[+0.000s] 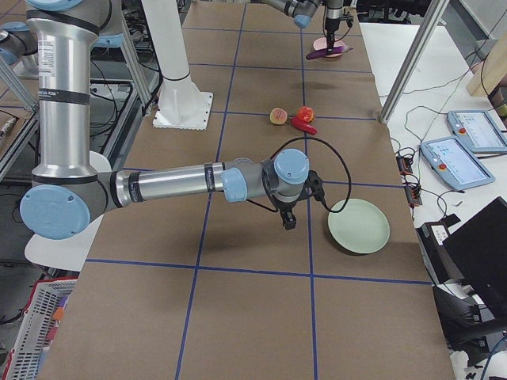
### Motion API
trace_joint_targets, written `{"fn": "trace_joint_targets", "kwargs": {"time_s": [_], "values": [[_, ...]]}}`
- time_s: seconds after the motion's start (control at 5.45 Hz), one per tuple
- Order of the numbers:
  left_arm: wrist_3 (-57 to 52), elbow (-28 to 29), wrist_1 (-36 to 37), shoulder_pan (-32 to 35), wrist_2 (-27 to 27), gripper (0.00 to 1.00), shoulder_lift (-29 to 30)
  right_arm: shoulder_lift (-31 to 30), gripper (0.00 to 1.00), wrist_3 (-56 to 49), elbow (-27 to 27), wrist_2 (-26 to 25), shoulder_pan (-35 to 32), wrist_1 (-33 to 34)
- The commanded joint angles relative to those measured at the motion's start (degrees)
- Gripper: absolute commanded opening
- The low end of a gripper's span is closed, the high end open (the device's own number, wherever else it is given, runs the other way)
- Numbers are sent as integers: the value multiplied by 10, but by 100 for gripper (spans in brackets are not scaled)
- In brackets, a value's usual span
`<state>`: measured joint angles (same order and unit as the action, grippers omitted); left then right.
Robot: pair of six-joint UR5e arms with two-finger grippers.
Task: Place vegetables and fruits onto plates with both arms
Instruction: 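Carry the eggplant with the left gripper onto the pink plate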
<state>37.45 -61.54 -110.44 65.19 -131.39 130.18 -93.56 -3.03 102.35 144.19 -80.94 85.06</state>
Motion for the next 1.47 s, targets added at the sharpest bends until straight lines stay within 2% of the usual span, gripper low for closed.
{"fn": "trace_joint_targets", "kwargs": {"time_s": [0.0, 0.18, 0.37, 0.55, 0.73, 0.92, 1.28], "values": [[-113, 97, 0, 49, 18, 0, -2, 0, 100, -1, 0, 25, 4, -2], [-114, 140, 0, 46, 80, 0, 1, 0, 100, 0, -2, 40, 4, -2], [-113, 163, -1, 46, 87, 0, 5, 0, 100, 1, -2, 40, 5, -3], [-109, 208, -6, 45, 109, 0, 31, 0, 100, 0, -3, 38, 7, -2], [-108, 210, -7, 46, 109, 26, 32, 1, 100, 26, -2, 39, 15, -4], [-106, 210, -7, 47, 106, 99, 32, 16, 100, 83, -1, 38, 29, -5], [-64, 171, -5, 52, 59, 100, 32, 64, 100, 197, 8, 38, 74, -5]]}}
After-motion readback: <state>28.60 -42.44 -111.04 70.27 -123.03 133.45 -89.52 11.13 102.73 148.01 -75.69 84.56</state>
